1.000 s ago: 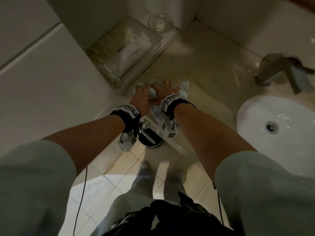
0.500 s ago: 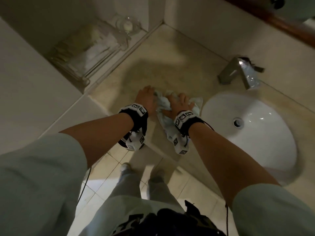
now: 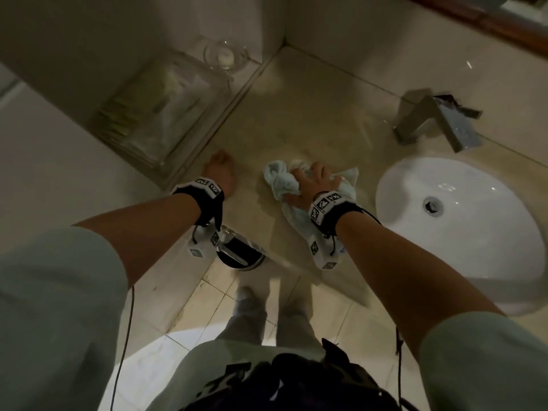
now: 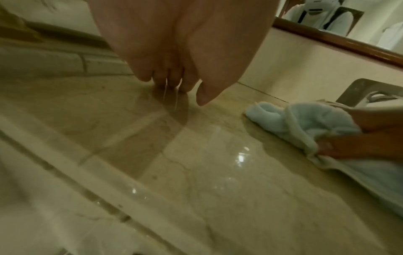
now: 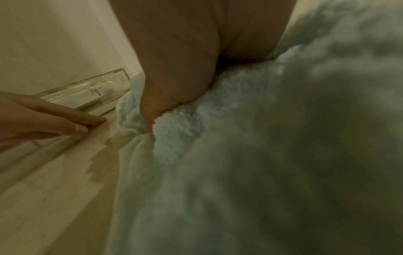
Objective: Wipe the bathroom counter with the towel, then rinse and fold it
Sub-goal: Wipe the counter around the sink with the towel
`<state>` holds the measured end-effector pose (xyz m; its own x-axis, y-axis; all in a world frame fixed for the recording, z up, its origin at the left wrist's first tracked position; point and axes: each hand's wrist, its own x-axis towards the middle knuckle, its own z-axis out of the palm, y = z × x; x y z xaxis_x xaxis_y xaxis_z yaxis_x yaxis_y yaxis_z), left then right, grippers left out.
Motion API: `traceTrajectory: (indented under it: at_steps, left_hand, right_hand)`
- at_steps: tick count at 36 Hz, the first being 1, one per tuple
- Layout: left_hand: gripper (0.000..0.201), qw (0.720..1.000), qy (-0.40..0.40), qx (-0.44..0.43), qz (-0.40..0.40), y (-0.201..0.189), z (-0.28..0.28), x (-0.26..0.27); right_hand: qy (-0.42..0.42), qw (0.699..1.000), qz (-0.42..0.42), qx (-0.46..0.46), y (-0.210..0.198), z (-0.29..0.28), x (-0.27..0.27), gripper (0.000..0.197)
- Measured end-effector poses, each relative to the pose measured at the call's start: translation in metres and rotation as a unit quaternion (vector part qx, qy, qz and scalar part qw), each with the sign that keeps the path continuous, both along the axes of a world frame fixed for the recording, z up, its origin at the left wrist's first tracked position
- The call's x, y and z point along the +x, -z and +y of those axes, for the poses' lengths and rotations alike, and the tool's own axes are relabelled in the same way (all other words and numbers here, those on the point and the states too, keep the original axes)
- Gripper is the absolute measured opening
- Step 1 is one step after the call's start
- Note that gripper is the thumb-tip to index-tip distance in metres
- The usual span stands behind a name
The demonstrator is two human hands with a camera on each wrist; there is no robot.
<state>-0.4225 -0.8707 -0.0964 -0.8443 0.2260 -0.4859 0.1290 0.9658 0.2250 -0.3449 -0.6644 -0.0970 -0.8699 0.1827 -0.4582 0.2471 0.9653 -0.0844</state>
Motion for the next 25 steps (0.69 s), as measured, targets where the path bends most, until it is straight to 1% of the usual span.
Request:
traceTrajectory:
  at_steps: [3,6,10,11,13,15,17,20,23,25]
  left_hand:
    - [0.048,0.999,0.018,0.000,0.030,-0.002,0.002,-0.002]
    - [0.037,0.998,0.013,-0.014,0.056,-0.009,0.003,-0.005]
    - [0.035,0.998,0.027,-0.037,0.050,-0.018,0.014,-0.009]
    - [0.033,0.997,0.043,-0.049,0.043,-0.017,0.015,-0.011]
    - [0.031,0.996,0.047,-0.075,0.033,-0.019,0.015,-0.014]
    - [0.029,0.996,0.054,-0.065,0.034,-0.019,0.019,-0.016]
    - [0.027,0.996,0.033,-0.067,0.040,-0.018,0.021,-0.014]
    - [0.033,0.996,-0.021,-0.072,0.043,-0.012,0.024,-0.014]
    - [0.031,0.997,-0.024,-0.063,0.032,-0.008,0.026,-0.016]
    - [0.028,0.998,-0.011,-0.054,0.016,-0.007,0.025,-0.017]
  right_hand:
    - [0.015,1.000,0.001,-0.011,0.001,-0.013,-0.016,0.071]
    - [0.035,0.999,0.013,-0.026,0.004,-0.021,-0.033,0.071]
    - [0.059,0.998,0.019,-0.031,0.005,-0.026,-0.059,0.074]
    - [0.066,0.997,0.021,-0.037,0.005,-0.027,-0.066,0.074]
    - [0.074,0.996,0.033,-0.047,0.003,-0.027,-0.081,0.075]
    - [0.073,0.995,0.048,-0.054,0.002,-0.026,-0.097,0.076]
    - [0.073,0.993,0.057,-0.069,0.000,-0.023,-0.111,0.077]
    - [0.067,0.994,0.059,-0.069,0.001,-0.018,-0.133,0.076]
    - [0.036,0.997,0.063,-0.029,0.000,-0.010,-0.147,0.074]
    - [0.025,0.997,0.060,-0.032,-0.001,-0.006,-0.153,0.075]
